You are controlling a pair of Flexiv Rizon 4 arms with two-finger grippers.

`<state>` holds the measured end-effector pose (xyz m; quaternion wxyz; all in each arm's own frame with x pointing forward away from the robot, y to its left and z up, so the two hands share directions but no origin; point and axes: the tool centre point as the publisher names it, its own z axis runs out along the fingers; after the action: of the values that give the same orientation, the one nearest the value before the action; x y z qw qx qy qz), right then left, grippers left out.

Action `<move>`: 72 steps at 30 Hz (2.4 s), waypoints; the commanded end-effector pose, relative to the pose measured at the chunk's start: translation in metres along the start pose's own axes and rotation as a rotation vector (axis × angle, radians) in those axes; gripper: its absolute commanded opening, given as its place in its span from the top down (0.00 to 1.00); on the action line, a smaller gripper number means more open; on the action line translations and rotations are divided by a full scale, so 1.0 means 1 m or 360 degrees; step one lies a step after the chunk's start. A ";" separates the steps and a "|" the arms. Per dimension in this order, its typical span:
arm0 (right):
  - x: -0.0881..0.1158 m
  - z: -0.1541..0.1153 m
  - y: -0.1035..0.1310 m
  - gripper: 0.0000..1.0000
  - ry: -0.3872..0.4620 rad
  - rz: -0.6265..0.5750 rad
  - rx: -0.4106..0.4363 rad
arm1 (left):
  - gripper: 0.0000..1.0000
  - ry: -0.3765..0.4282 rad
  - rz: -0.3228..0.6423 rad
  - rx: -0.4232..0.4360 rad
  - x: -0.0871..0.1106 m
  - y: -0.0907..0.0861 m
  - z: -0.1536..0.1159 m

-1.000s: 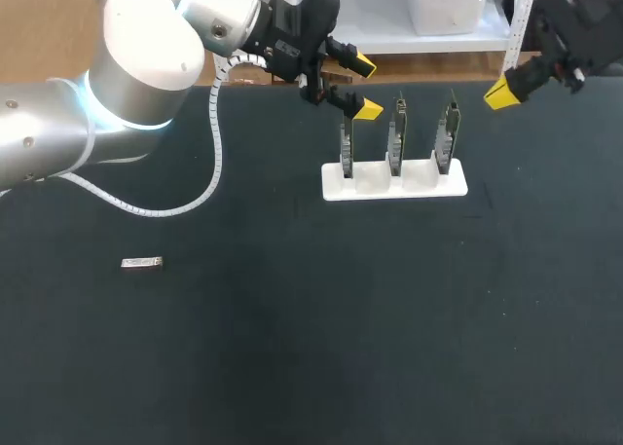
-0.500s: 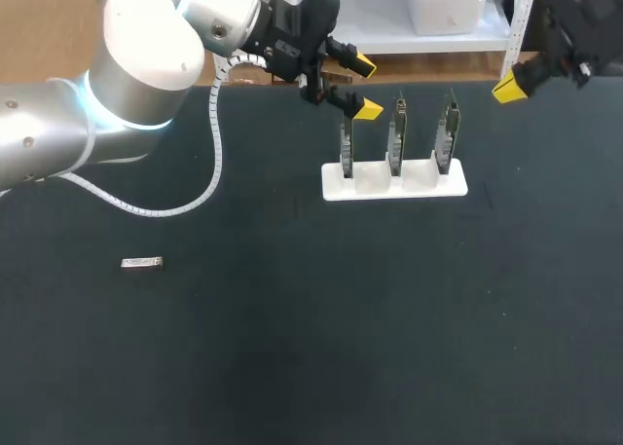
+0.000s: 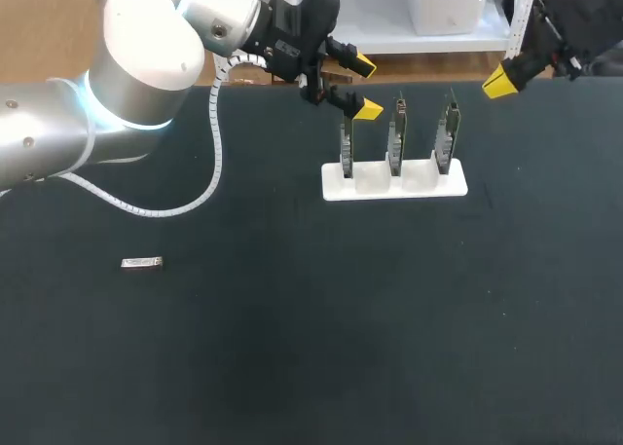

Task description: Pick up the optical module with the left hand, and insert it into the network port with the right hand.

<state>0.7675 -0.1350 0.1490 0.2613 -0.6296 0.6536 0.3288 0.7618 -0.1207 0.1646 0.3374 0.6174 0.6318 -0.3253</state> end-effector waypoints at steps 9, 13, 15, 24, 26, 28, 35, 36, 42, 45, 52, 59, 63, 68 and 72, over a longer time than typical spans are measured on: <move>0.002 0.001 0.002 1.00 -0.0017 -0.0031 -0.0055 | 0.00 0.0011 -0.0003 0.0006 -0.001 0.002 0.000; 0.002 0.000 0.003 1.00 -0.0012 -0.0025 -0.0046 | 0.00 0.0011 -0.0003 0.0006 -0.001 0.002 0.000; 0.002 0.000 0.003 1.00 -0.0011 -0.0025 -0.0048 | 0.00 0.0011 -0.0003 0.0006 -0.001 0.002 0.000; 0.003 -0.001 0.002 1.00 -0.0004 -0.0029 -0.0059 | 0.00 0.0011 -0.0003 0.0006 -0.001 0.002 0.000; 0.003 -0.001 0.001 1.00 -0.0001 -0.0031 -0.0059 | 0.00 0.0011 -0.0003 0.0006 -0.001 0.002 0.000; 0.002 -0.002 -0.001 1.00 0.0001 -0.0033 -0.0057 | 0.00 0.0011 -0.0003 0.0006 -0.001 0.002 0.000; -0.001 0.001 -0.004 1.00 0.0018 -0.0049 -0.0074 | 0.00 0.0011 -0.0003 0.0006 -0.001 0.002 0.000; -0.002 0.002 -0.004 1.00 0.0019 -0.0051 -0.0077 | 0.00 0.0011 -0.0003 0.0006 -0.001 0.002 0.000; -0.001 0.004 -0.005 1.00 0.0014 -0.0041 -0.0063 | 0.00 0.0011 -0.0003 0.0006 -0.001 0.002 0.000; -0.001 0.004 -0.006 0.00 0.0012 -0.0029 -0.0057 | 0.00 0.0011 -0.0003 0.0006 -0.001 0.002 0.000; -0.001 0.004 -0.006 0.00 0.0012 -0.0029 -0.0057 | 0.00 0.0011 -0.0003 0.0006 -0.001 0.002 0.000; -0.001 0.004 -0.006 0.00 0.0012 -0.0029 -0.0057 | 0.00 0.0011 -0.0003 0.0006 -0.001 0.002 0.000; -0.001 0.004 -0.006 0.00 0.0012 -0.0029 -0.0057 | 0.00 0.0011 -0.0003 0.0006 -0.001 0.002 0.000; -0.001 0.004 -0.006 0.00 0.0012 -0.0029 -0.0057 | 0.00 0.0011 0.0027 0.0005 -0.005 0.003 -0.003; -0.001 0.004 -0.006 0.00 0.0012 -0.0029 -0.0057 | 0.00 0.0001 0.0102 -0.0071 -0.007 0.013 -0.022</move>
<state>0.7736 -0.1313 0.1469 0.2496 -0.6417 0.6427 0.3359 0.7759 -0.1156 0.1755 0.3596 0.6282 0.6212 -0.3002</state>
